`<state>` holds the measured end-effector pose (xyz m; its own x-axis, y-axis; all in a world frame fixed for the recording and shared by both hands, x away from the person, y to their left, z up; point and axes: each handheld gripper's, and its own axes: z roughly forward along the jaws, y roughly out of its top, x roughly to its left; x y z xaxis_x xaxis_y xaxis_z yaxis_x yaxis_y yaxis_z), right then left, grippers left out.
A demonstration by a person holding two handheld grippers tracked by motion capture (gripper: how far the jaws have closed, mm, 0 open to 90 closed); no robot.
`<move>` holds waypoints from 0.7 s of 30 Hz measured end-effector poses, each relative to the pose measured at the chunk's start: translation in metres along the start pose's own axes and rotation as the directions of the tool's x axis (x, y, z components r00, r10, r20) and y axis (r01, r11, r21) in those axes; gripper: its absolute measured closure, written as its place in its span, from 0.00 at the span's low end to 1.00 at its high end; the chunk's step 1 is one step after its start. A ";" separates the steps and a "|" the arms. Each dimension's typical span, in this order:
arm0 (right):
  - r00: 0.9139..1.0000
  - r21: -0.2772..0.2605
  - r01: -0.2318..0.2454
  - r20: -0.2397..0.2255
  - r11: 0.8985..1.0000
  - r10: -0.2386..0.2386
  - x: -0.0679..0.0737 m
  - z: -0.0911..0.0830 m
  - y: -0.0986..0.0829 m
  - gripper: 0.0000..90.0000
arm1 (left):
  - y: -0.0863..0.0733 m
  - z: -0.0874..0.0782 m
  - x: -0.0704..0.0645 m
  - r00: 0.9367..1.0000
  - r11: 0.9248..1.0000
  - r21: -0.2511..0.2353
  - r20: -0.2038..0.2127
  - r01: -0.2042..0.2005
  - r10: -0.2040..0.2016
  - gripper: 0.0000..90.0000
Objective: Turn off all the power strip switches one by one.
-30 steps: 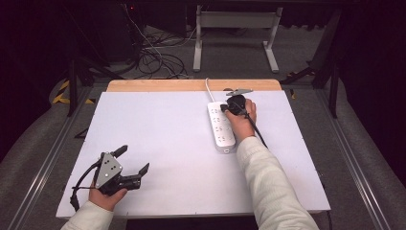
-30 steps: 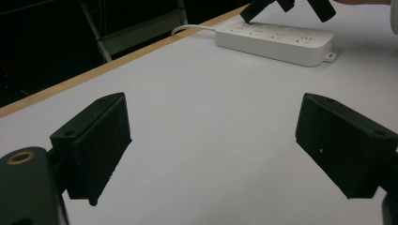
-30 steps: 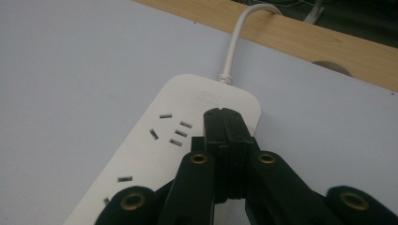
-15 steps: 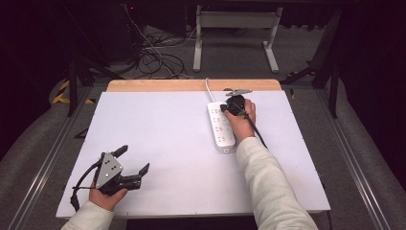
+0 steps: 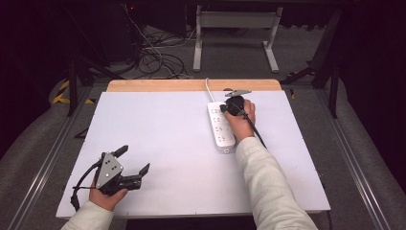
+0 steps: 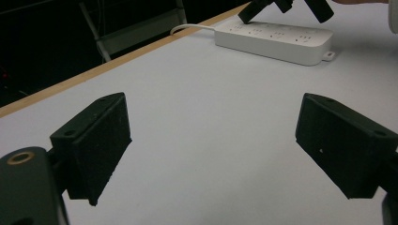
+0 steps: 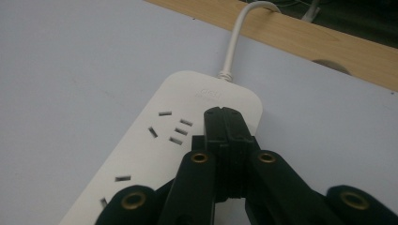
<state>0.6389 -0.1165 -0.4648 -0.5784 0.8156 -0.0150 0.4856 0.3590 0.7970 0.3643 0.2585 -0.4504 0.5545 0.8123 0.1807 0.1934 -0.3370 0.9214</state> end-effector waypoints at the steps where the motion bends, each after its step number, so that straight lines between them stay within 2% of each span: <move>1: 1.000 0.001 0.004 0.001 1.000 -0.004 0.000 0.000 0.000 1.00 | 0.000 0.000 0.000 1.000 1.000 0.001 0.000 0.001 -0.001 0.13; 21: 1.000 0.006 0.009 0.000 1.000 -0.009 0.002 0.000 0.000 1.00 | 0.000 0.000 0.000 1.000 1.000 0.000 0.000 -0.001 0.001 0.13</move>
<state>0.6378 -0.1153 -0.4647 -0.5826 0.8125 -0.0223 0.4842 0.3689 0.7934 0.3641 0.2582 -0.4502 0.5548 0.8120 0.1814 0.1930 -0.3377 0.9213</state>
